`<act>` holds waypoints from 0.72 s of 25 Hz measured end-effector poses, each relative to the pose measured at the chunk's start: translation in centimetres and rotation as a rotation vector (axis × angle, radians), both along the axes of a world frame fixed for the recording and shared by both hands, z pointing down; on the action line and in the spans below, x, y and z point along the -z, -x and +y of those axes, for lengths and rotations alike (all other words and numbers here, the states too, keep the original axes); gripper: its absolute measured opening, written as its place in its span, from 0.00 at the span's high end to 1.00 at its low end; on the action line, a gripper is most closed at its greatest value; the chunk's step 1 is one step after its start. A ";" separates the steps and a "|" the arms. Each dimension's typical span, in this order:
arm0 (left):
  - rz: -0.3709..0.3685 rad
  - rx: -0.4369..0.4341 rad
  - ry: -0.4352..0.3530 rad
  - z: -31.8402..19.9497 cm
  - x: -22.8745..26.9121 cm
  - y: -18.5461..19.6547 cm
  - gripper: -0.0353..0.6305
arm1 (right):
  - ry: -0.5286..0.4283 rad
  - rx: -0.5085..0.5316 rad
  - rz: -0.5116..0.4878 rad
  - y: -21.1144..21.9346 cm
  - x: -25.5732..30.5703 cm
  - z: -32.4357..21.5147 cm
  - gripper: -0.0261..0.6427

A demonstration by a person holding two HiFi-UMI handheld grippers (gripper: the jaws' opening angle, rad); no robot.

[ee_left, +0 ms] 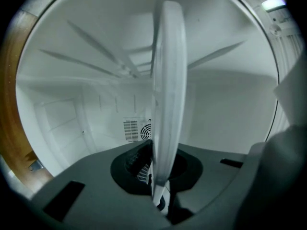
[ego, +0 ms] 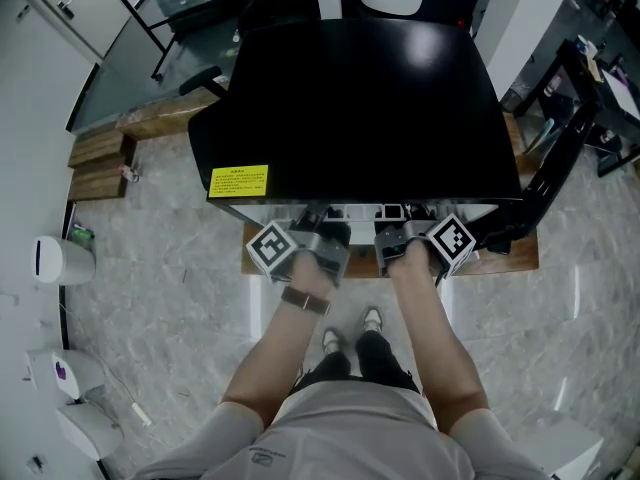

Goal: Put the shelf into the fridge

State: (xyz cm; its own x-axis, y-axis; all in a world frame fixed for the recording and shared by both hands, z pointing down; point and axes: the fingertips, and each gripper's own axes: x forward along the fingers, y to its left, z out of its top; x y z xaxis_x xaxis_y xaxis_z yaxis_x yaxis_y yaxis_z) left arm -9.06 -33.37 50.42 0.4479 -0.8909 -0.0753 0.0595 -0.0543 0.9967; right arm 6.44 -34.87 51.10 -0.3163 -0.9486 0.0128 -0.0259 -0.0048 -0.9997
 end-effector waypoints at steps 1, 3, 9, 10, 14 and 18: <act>0.002 0.002 0.000 -0.3 0.0 0.0 0.91 | -0.001 -0.001 -0.003 0.1 0.0 -0.3 0.89; 0.003 0.004 -0.001 -0.9 0.1 0.1 0.91 | -0.003 -0.002 -0.008 0.2 0.2 -0.9 0.89; 0.009 0.011 -0.001 -1.9 0.1 0.1 0.91 | -0.006 -0.006 -0.004 0.2 0.2 -1.9 0.89; 0.010 0.013 -0.001 -2.0 0.1 0.1 0.91 | -0.004 -0.006 -0.003 0.2 0.1 -2.0 0.89; 0.008 0.020 0.001 -2.6 0.0 0.2 0.91 | -0.035 -0.018 0.031 -0.4 -0.2 -2.7 0.89; 0.009 0.025 0.001 -2.9 0.0 0.2 0.91 | -0.103 -0.036 0.105 -1.7 -0.9 -3.7 0.89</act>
State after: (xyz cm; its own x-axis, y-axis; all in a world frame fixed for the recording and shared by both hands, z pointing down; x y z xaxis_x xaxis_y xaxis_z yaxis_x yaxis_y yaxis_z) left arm -9.24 -36.30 50.46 0.4246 -0.9020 -0.0785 0.0670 -0.0551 0.9962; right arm 8.17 -38.54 52.01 -0.2839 -0.9573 -0.0543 -0.1320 0.0951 -0.9867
